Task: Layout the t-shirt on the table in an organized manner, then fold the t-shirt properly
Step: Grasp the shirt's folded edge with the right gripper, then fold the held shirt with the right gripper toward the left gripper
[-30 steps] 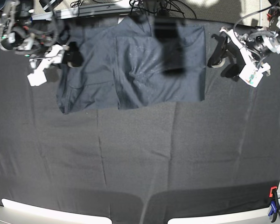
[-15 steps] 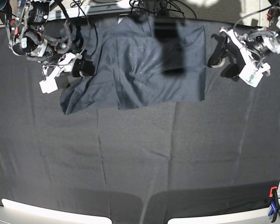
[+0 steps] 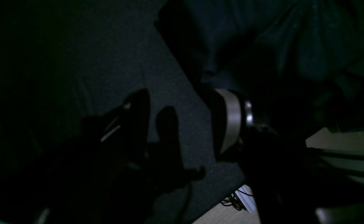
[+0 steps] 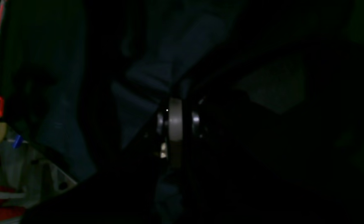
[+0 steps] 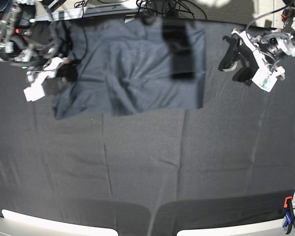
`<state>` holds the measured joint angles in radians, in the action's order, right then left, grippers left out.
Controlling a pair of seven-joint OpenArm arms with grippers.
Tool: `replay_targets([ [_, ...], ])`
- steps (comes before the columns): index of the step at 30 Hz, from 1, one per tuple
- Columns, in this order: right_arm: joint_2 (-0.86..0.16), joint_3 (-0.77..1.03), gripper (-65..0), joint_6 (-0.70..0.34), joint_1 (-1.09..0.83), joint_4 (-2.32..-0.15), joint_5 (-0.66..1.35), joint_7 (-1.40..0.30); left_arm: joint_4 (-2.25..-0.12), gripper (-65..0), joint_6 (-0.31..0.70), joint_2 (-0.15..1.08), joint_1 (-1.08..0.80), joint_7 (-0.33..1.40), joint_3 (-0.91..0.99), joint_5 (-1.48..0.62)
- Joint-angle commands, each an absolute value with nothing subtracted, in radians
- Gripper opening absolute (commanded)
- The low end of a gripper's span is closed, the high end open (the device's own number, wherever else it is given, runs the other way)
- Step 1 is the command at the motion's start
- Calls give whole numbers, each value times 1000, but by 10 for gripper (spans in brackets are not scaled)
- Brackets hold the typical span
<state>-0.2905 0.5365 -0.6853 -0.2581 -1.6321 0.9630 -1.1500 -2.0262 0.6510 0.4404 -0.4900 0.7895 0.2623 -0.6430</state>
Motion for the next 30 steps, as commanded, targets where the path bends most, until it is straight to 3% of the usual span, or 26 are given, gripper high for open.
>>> replay_targets([
  [1,-299,542,-650,-698,-251,-1685,1012,-1134,-2041,-358,651,451,-488,770,268,-656],
  [7,-187,530,-650,-698,-284,-1970,1058,-1134,-2041,-359,651,451,-488,770,268,-656],
  [12,-70,380,-650,-698,-286,-2131,1022,-1134,-2041,-358,651,452,-488,771,269,-655],
  [22,86,-130,-650,-565,-246,-2131,474,-1054,-2041,-358,612,451,-488,793,354,-656],
  [30,136,-270,-650,-538,-236,-1979,362,-931,-2041,-358,611,451,-488,792,649,-673],
])
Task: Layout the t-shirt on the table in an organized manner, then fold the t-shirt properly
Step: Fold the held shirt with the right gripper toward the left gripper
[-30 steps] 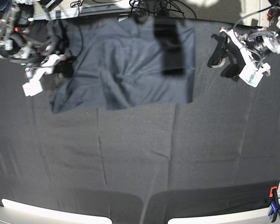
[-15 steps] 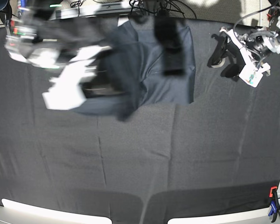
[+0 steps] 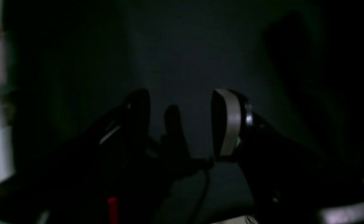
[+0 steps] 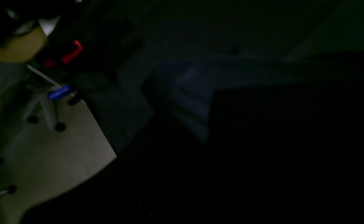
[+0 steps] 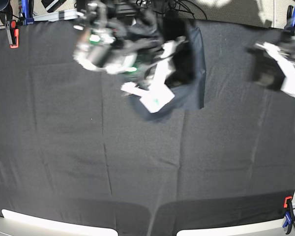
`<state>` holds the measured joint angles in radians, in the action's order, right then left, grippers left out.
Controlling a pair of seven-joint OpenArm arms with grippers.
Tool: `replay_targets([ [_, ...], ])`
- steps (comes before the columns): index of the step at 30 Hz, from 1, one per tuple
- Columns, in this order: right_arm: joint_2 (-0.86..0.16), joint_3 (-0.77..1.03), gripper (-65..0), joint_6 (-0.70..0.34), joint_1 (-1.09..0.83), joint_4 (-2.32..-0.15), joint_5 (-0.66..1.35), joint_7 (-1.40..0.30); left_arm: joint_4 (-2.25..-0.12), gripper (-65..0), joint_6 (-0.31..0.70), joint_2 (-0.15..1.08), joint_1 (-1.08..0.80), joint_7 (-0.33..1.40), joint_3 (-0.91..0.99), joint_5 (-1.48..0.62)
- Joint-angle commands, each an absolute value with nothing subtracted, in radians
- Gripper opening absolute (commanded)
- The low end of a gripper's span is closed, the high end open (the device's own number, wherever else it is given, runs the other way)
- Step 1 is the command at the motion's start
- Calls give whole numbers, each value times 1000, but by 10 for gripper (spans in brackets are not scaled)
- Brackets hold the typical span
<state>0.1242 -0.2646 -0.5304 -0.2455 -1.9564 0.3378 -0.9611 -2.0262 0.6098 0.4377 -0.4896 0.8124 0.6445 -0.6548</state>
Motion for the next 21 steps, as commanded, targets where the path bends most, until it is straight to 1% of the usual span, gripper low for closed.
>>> replay_targets([
  [1,148,-280,-650,-538,-228,-1941,362,-920,-2041,-358,611,451,-488,792,681,-693],
  [4,157,-311,-650,-546,-188,-1823,353,-904,-2041,-358,611,451,-496,793,752,-755],
  [7,157,-364,-642,-580,-147,-1733,351,-902,-2041,-358,614,452,-499,800,783,-767],
  [10,157,-424,-461,-597,-133,-1718,378,-903,-2041,-358,613,451,-499,801,785,-768],
  [11,157,-442,-421,-614,-130,-1721,413,-905,-2041,-358,613,452,-499,800,785,-768],
  [12,157,-459,-401,-637,-128,-1725,455,-907,-2041,-358,613,452,-499,800,785,-767],
  [14,157,-494,-399,-683,-128,-1744,537,-915,-2041,-358,613,451,-499,799,785,-768],
  [15,157,-511,-400,-686,-128,-1759,564,-920,-2041,-358,613,452,-499,799,785,-767],
  [18,157,-540,-400,-686,-128,-1822,580,-945,-2041,-358,613,452,-499,799,785,-767],
  [21,157,-535,-400,-685,-128,-1902,579,-1009,-2041,-358,613,452,-499,797,785,-766],
])
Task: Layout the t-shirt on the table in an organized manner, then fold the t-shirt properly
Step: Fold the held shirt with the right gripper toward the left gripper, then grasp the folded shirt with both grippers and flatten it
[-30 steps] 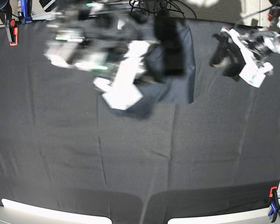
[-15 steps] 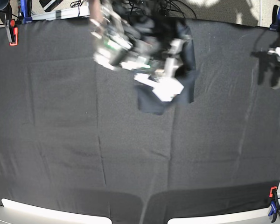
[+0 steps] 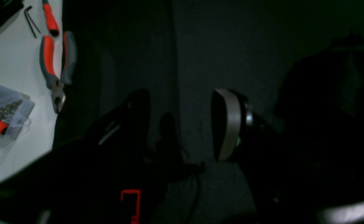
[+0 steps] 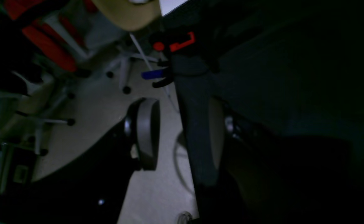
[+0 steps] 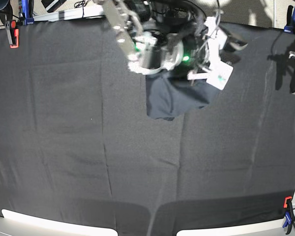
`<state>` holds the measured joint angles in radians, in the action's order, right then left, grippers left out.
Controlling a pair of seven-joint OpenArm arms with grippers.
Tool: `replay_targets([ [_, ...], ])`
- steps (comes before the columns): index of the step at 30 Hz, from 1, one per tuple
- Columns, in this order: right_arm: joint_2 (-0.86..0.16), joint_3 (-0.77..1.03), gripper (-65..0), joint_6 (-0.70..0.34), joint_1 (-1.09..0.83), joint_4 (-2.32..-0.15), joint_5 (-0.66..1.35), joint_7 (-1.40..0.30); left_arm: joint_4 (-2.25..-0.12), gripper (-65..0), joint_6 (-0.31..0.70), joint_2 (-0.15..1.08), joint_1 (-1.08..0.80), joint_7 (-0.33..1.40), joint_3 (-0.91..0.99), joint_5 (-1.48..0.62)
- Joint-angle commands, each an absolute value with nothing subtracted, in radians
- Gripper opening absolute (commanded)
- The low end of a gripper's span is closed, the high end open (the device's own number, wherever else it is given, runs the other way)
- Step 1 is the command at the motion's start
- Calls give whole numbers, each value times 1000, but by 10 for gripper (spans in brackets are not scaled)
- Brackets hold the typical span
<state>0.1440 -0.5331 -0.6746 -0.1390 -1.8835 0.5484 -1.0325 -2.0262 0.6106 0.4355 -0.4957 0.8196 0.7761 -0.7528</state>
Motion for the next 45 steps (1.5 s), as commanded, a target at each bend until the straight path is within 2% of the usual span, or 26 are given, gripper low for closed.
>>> replay_targets([
  [1,157,-533,-400,-685,-128,-1934,579,-1036,-2041,-358,613,451,-499,791,785,-766],
  [4,157,-522,-400,-685,-131,-2041,563,-1111,-2041,-358,612,451,-498,788,785,-765],
  [7,157,-507,-400,-681,-159,-2122,437,-1111,-2041,-358,610,451,-499,790,785,-778],
  [10,157,-463,-400,-664,-178,-2161,348,-1110,-2041,-358,611,448,-499,827,785,-868],
  [14,102,-347,-400,-624,-180,-2167,287,-1104,-2041,-358,619,429,-499,859,784,-980],
  [19,36,-155,-400,-613,-180,-2167,307,-1100,-2041,-358,655,381,-499,881,746,-978],
  [23,10,-46,-401,-614,-180,-2167,378,-1055,-2042,-364,698,329,-504,915,626,-997],
  [24,10,-30,-411,-616,-179,-2166,372,-1033,-2042,-385,698,316,-511,916,584,-1013],
  [26,4,-9,-483,-617,-178,-2159,358,-999,-2042,-455,698,297,-518,916,499,-1039],
  [28,-4,-1,-569,-617,-168,-2138,336,-985,-2042,-548,698,294,-518,917,421,-1041],
  [30,-19,-1,-628,-617,-149,-2099,332,-983,-2042,-650,698,297,-518,921,360,-1042],
  [32,-31,-1,-646,-617,-120,-2046,332,-979,-2043,-650,698,297,-518,961,322,-1045],
  [36,-33,-5,-646,-617,-40,-1911,338,-955,-2044,-650,698,297,-530,1188,270,-1156],
  [38,-33,-24,-646,-618,7,-1840,340,-954,-2043,-650,698,297,-561,1230,236,-1179],
  [40,-33,-53,-646,-626,49,-1779,339,-955,-2041,-650,698,297,-591,1214,191,-1140],
  [45,-28,-147,-646,-654,110,-1687,320,-938,-1992,-650,698,297,-598,987,92,-801],
])
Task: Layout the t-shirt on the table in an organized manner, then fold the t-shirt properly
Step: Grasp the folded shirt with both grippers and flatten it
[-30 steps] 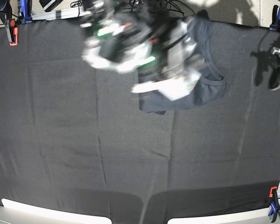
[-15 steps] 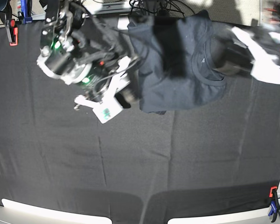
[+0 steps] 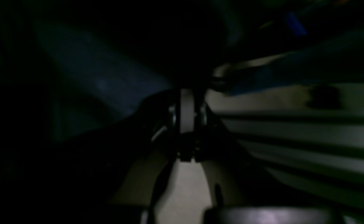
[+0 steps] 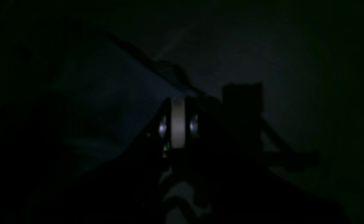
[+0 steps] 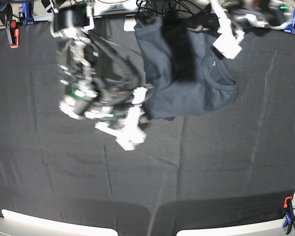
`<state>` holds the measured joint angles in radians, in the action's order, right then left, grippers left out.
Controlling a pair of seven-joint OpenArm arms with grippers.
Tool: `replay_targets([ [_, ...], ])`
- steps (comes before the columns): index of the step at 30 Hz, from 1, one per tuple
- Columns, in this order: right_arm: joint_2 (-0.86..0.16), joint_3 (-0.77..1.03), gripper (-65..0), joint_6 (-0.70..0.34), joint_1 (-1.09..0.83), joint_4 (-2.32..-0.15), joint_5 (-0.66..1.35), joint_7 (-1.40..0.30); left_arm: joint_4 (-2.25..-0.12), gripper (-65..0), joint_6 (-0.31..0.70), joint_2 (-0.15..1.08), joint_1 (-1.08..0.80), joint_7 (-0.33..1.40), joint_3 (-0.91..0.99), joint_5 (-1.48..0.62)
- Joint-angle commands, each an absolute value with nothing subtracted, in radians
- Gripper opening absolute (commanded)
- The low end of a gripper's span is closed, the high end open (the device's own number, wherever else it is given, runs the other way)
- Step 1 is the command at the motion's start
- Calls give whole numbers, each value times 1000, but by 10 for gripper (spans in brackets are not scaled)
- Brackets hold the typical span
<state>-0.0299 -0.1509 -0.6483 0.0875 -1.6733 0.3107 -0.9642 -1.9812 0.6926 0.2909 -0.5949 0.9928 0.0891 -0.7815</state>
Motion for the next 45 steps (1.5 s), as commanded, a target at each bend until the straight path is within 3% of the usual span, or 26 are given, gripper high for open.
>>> replay_targets([
  [1,-27,-166,-646,-654,117,-1674,295,-926,-1971,-650,698,297,-593,947,83,-750],
  [13,-28,-210,-646,-653,136,-1572,193,-864,-1600,-650,698,302,-400,905,78,-529],
  [17,-29,-210,-646,-654,136,-1572,193,-878,-1520,-650,698,332,-314,804,78,-458],
  [23,-34,-210,-647,-654,134,-1572,194,-917,-1474,-650,599,410,-214,714,78,-366],
  [34,-33,-228,-647,-698,17,-1601,289,-989,-1509,-650,582,532,-186,769,103,-537],
  [45,-34,-270,-647,-698,-338,-1938,284,-1015,-1562,-650,606,532,-263,793,344,-637],
])
